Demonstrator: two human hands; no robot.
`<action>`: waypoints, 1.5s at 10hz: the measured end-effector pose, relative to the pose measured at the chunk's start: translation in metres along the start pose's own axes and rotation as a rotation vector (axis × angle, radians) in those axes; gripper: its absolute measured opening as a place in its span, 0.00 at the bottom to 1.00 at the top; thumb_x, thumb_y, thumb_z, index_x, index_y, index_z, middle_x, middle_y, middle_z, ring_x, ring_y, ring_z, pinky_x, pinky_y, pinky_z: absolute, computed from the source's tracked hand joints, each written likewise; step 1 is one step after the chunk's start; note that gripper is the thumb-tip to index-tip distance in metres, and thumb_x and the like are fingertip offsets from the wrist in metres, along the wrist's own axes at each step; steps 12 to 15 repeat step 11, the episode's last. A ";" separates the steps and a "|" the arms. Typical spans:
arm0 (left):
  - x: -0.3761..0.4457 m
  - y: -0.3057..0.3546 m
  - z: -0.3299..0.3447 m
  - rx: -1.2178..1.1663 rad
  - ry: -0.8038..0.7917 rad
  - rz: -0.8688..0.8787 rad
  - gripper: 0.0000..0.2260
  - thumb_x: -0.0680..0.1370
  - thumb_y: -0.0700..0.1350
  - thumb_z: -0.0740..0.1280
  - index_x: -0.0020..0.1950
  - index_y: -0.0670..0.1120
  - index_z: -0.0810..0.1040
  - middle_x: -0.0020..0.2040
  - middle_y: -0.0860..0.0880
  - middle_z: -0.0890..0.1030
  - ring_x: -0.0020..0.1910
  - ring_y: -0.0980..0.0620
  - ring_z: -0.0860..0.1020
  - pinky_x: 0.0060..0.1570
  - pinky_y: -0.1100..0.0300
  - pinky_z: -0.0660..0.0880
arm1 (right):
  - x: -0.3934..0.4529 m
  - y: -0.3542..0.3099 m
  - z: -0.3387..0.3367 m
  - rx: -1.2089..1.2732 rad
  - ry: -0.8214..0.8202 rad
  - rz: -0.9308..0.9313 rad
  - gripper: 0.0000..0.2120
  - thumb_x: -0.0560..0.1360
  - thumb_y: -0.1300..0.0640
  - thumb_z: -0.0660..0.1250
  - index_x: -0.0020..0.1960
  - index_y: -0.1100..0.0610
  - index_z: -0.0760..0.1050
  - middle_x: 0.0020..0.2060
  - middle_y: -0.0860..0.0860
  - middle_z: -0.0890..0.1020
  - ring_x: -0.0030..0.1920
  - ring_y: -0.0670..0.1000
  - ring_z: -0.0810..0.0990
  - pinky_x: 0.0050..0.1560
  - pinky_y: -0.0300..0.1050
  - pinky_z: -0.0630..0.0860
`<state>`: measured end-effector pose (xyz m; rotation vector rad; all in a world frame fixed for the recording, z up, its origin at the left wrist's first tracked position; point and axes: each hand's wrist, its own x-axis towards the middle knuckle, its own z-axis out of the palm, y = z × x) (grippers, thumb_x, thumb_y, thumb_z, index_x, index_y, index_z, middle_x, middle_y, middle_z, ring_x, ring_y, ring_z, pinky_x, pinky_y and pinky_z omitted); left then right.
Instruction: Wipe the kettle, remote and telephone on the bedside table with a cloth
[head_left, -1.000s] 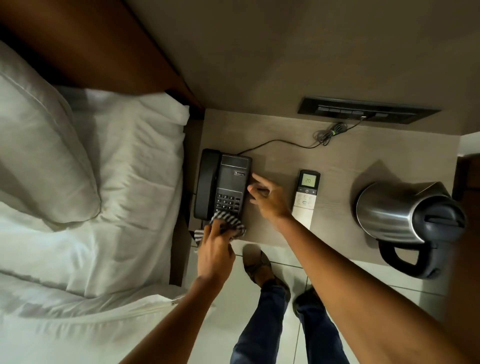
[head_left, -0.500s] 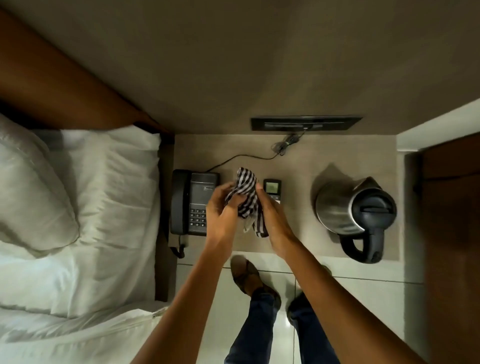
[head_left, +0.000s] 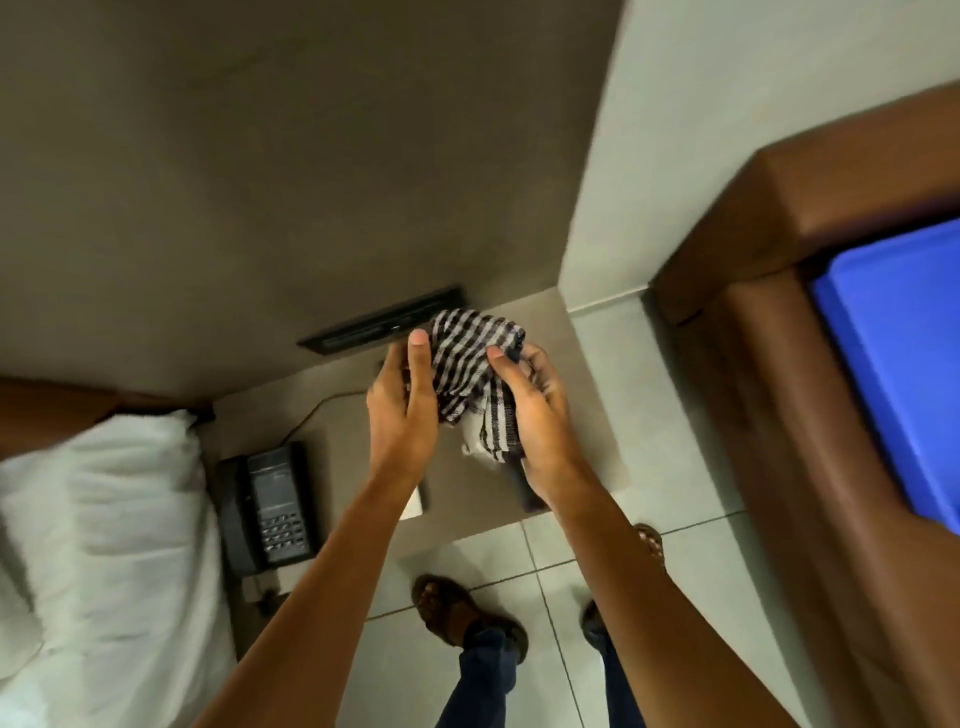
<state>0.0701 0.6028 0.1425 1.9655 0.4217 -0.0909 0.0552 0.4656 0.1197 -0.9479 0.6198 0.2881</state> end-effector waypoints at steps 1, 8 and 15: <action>-0.009 0.038 0.060 0.126 -0.060 0.145 0.18 0.86 0.62 0.55 0.58 0.52 0.79 0.45 0.60 0.84 0.47 0.63 0.83 0.44 0.68 0.78 | -0.004 -0.049 -0.059 0.145 0.062 -0.086 0.14 0.82 0.55 0.71 0.68 0.54 0.79 0.62 0.55 0.88 0.62 0.56 0.88 0.59 0.51 0.85; -0.133 0.132 0.454 0.532 -0.735 0.635 0.29 0.85 0.56 0.63 0.83 0.46 0.62 0.83 0.42 0.63 0.81 0.40 0.63 0.79 0.42 0.65 | -0.037 -0.165 -0.520 -0.452 1.026 0.130 0.20 0.85 0.57 0.65 0.73 0.65 0.65 0.66 0.68 0.80 0.66 0.69 0.80 0.63 0.57 0.75; -0.098 0.128 0.398 0.567 -0.678 0.706 0.30 0.85 0.60 0.60 0.84 0.49 0.59 0.85 0.46 0.58 0.83 0.43 0.60 0.77 0.37 0.69 | -0.033 -0.155 -0.500 -1.056 0.890 0.210 0.48 0.70 0.62 0.82 0.79 0.71 0.56 0.76 0.68 0.66 0.77 0.69 0.67 0.80 0.58 0.61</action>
